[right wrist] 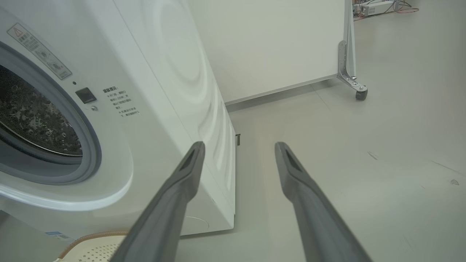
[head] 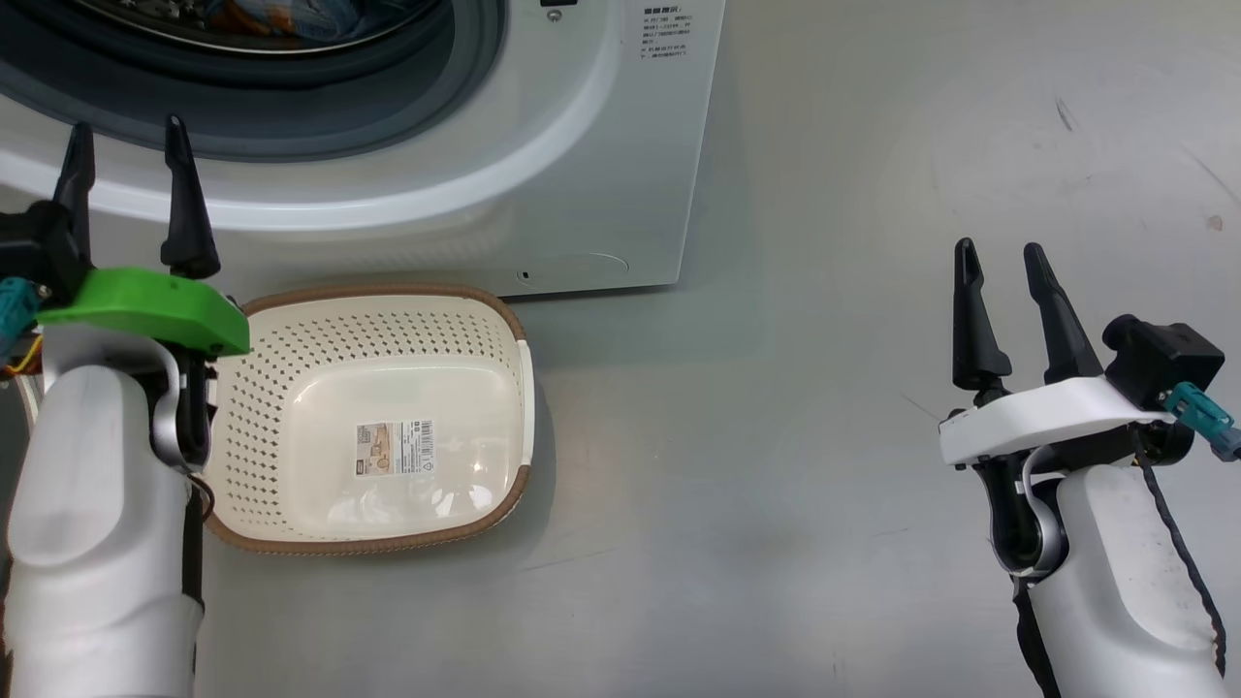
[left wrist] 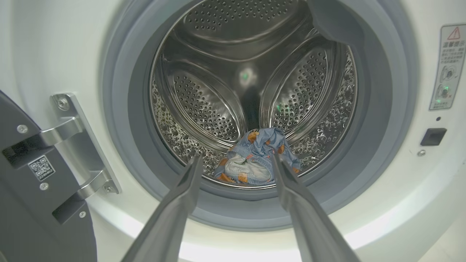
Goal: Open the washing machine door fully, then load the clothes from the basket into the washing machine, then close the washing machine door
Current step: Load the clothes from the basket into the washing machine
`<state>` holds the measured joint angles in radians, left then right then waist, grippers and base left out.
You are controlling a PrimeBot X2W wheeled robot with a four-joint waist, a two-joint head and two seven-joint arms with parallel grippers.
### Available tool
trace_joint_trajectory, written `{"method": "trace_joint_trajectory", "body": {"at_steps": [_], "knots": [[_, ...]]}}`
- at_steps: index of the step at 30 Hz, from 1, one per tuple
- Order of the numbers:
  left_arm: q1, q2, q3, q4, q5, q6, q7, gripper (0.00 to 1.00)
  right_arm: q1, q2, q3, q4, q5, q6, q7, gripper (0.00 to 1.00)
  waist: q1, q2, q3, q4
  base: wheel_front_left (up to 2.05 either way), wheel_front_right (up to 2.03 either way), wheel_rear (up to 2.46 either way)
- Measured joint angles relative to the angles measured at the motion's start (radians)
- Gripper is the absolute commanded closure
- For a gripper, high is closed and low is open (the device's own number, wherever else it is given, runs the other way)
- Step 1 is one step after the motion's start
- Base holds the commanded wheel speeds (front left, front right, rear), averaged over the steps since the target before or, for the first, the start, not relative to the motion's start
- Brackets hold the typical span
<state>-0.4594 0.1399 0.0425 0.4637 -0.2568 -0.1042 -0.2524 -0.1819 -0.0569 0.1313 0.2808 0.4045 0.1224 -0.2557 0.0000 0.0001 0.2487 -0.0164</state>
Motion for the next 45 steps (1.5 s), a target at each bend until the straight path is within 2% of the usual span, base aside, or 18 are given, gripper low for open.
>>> {"method": "trace_joint_trajectory", "body": {"at_steps": [11,15,23,45], "knots": [[0.184,-0.004,0.023,-0.111,0.038,0.01,0.0,0.0,0.029,-0.011,-0.001,-0.013,-0.002,0.0,0.0,0.0,0.0,0.0,-0.041,-0.01,0.0,0.0,0.0],[0.244,-0.041,0.046,-0.142,0.027,0.015,0.0,0.0,0.029,-0.021,-0.001,-0.021,-0.028,0.0,0.0,0.0,0.0,0.0,-0.05,-0.013,0.0,0.0,0.0],[0.34,-0.055,0.053,-0.216,0.039,0.018,0.0,0.0,0.045,-0.024,-0.014,-0.032,-0.028,0.0,0.0,0.0,0.0,0.0,-0.066,-0.015,0.0,0.0,0.0],[0.445,-0.083,0.08,-0.282,0.028,0.024,0.0,0.0,0.072,-0.03,-0.018,-0.048,-0.028,0.0,0.0,0.0,0.0,0.0,-0.076,-0.015,0.0,0.0,0.0]]}}
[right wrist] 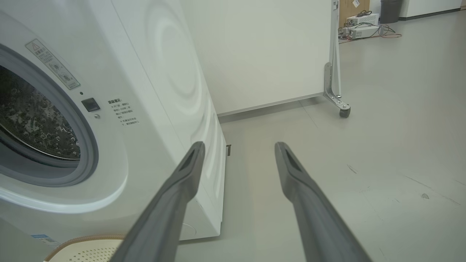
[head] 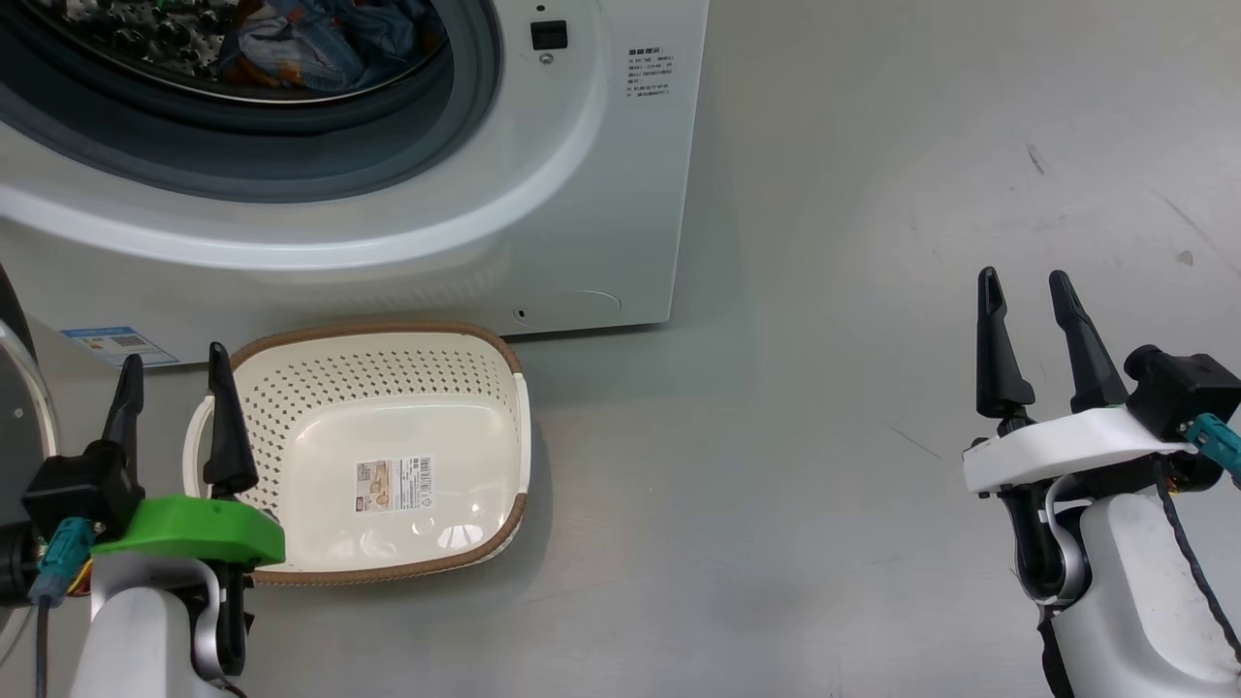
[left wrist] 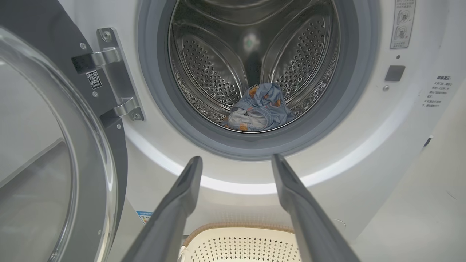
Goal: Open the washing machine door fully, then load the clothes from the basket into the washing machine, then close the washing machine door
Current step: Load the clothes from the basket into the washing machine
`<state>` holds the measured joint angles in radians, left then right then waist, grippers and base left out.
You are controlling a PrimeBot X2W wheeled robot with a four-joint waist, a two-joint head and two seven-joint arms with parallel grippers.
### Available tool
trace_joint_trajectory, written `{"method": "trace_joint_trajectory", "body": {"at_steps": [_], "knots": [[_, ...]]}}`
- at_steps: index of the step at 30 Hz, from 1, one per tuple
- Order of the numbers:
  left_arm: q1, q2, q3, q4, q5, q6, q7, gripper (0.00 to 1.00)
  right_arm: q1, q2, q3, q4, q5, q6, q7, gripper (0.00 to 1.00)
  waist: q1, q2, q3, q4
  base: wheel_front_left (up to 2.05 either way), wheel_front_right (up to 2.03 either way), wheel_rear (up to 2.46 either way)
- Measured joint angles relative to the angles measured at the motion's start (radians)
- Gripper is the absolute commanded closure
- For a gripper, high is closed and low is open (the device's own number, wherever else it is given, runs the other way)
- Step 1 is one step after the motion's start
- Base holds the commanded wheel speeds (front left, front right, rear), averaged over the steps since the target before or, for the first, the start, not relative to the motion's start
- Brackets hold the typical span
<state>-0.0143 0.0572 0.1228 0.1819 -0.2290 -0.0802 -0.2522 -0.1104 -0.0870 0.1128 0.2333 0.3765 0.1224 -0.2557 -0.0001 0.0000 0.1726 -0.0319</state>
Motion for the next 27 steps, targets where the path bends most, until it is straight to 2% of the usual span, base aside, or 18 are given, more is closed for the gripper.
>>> {"method": "trace_joint_trajectory", "body": {"at_steps": [27], "knots": [[0.015,-0.007,0.002,-0.037,0.018,-0.007,0.0,0.0,0.0,0.0,0.002,-0.012,-0.007,0.0,0.0,0.0,0.0,0.0,0.024,0.009,0.0,0.0,0.0]]}}
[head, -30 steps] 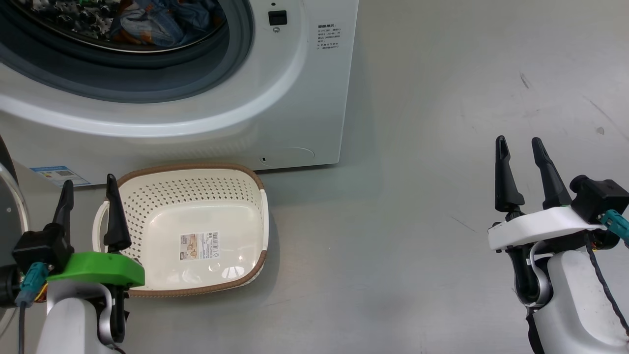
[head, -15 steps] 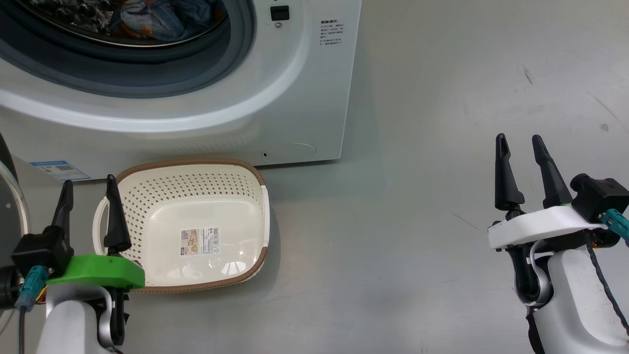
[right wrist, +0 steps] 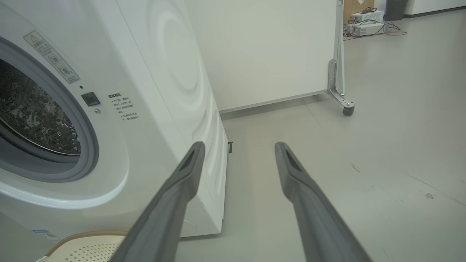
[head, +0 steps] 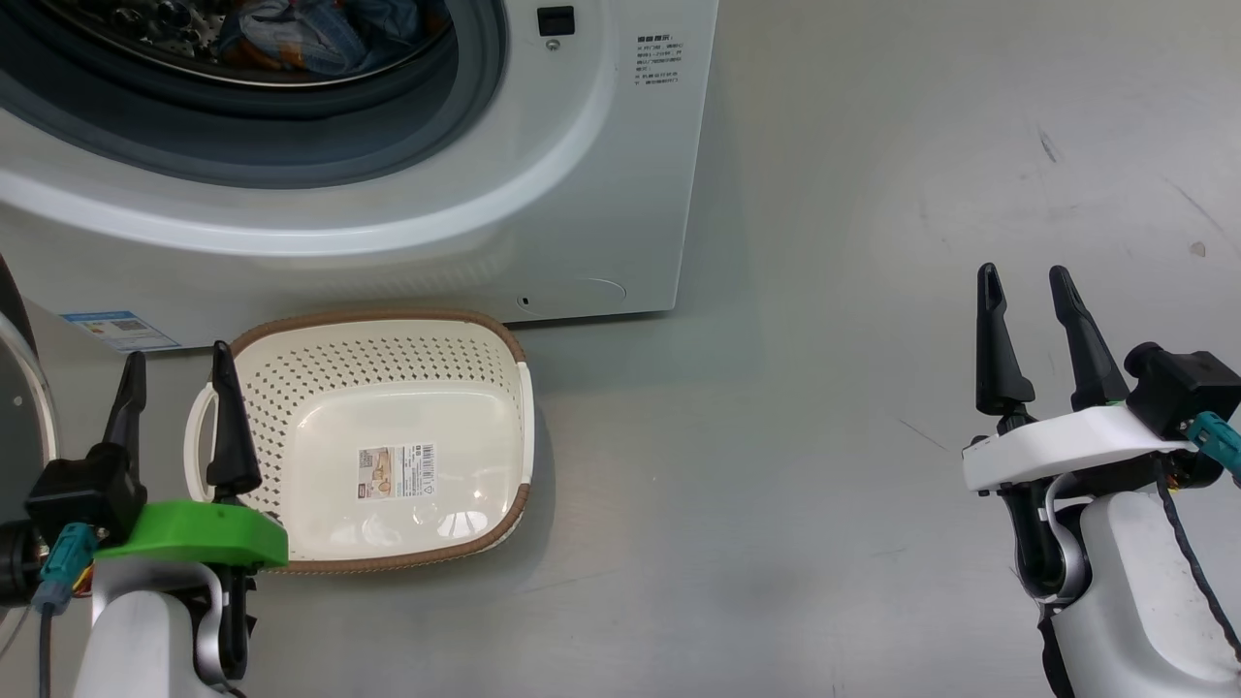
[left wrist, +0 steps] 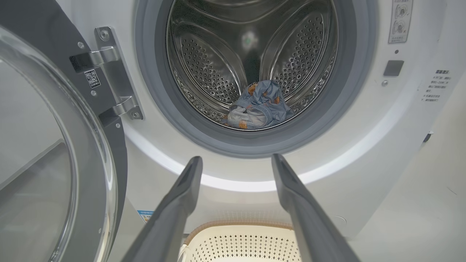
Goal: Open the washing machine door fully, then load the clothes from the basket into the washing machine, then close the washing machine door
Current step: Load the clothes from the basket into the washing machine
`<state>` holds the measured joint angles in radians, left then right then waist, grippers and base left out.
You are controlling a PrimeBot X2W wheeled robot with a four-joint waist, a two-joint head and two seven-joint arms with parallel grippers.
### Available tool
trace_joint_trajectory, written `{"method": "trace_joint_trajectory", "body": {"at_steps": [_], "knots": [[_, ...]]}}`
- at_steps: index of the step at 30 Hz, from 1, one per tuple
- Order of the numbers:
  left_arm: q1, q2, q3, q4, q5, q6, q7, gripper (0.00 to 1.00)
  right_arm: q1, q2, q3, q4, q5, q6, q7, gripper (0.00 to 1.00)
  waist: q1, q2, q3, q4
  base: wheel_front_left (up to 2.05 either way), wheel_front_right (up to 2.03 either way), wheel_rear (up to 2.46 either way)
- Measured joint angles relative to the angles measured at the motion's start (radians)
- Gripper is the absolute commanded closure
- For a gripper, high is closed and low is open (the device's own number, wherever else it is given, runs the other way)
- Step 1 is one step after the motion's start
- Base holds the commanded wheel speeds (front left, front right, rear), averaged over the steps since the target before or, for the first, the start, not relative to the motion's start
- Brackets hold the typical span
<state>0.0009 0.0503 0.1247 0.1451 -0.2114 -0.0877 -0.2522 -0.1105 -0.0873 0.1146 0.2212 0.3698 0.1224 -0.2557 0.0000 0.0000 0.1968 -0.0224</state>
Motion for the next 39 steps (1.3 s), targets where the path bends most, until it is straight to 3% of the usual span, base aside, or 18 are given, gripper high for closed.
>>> {"method": "trace_joint_trajectory", "body": {"at_steps": [39], "knots": [[0.017,-0.004,-0.021,0.007,0.009,-0.01,0.0,0.0,0.019,0.01,0.011,0.035,-0.002,0.0,0.0,0.0,0.0,0.0,-0.095,-0.009,0.0,0.0,0.0]]}}
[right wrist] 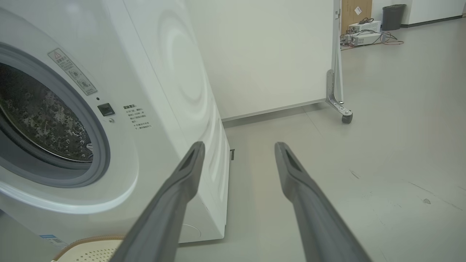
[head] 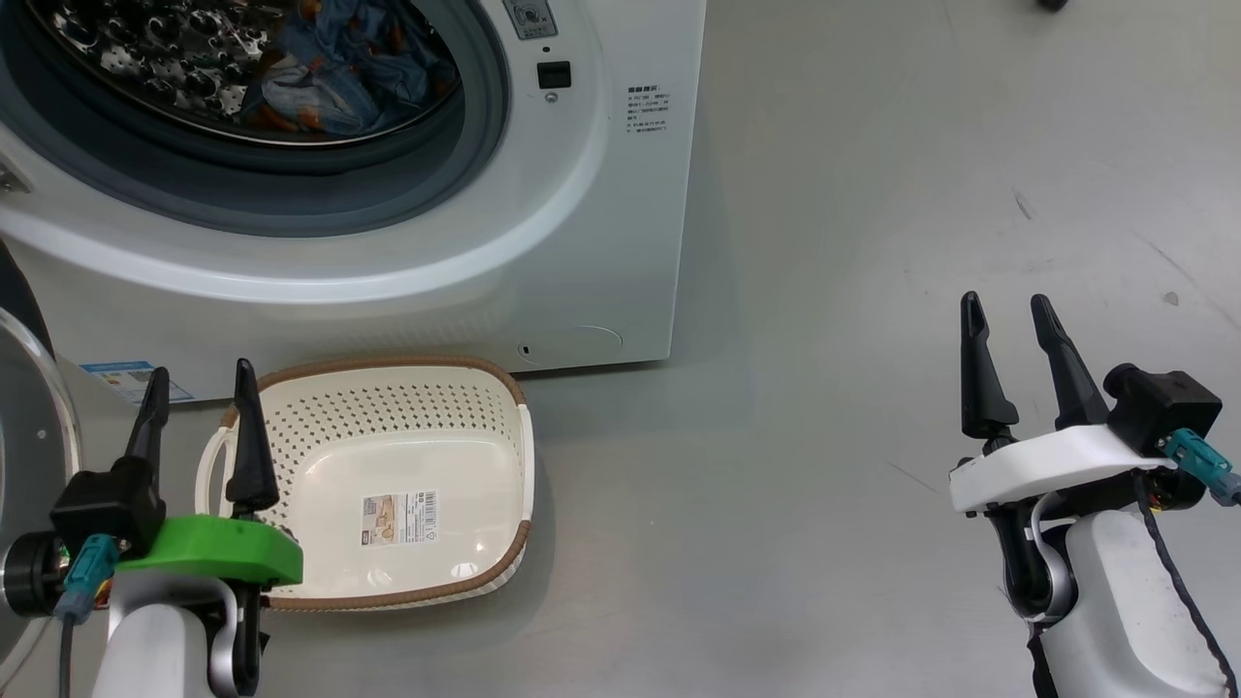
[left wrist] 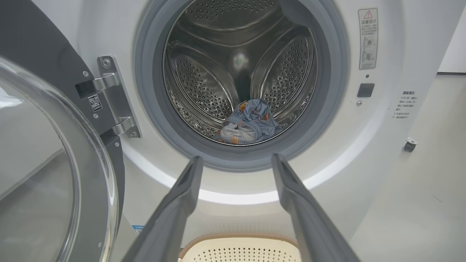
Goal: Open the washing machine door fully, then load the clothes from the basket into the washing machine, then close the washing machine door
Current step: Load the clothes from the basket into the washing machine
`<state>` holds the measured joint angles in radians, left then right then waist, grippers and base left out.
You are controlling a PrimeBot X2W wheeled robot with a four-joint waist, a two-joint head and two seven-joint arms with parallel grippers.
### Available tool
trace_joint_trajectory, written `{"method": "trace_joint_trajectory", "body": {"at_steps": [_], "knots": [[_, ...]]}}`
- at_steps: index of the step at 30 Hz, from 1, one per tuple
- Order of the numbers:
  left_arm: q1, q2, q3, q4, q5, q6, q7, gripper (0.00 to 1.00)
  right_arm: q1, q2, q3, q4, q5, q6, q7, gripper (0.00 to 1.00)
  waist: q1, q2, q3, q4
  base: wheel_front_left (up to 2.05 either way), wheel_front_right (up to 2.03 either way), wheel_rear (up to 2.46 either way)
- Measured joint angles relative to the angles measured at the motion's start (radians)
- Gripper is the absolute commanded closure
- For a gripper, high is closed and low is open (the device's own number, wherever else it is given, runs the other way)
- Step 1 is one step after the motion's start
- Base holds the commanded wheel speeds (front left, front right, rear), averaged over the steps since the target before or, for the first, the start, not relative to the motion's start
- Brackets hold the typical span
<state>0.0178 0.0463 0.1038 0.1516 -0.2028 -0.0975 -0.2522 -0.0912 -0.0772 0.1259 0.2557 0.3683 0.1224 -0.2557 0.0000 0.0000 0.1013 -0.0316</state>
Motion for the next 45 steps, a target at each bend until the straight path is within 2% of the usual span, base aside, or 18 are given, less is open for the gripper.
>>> {"method": "trace_joint_trajectory", "body": {"at_steps": [45], "knots": [[0.026,-0.002,0.018,-0.021,0.003,-0.007,0.0,0.0,0.014,0.007,0.009,0.006,0.004,0.0,0.0,0.0,0.0,0.0,-0.015,-0.006,-0.09,0.09,0.0]]}}
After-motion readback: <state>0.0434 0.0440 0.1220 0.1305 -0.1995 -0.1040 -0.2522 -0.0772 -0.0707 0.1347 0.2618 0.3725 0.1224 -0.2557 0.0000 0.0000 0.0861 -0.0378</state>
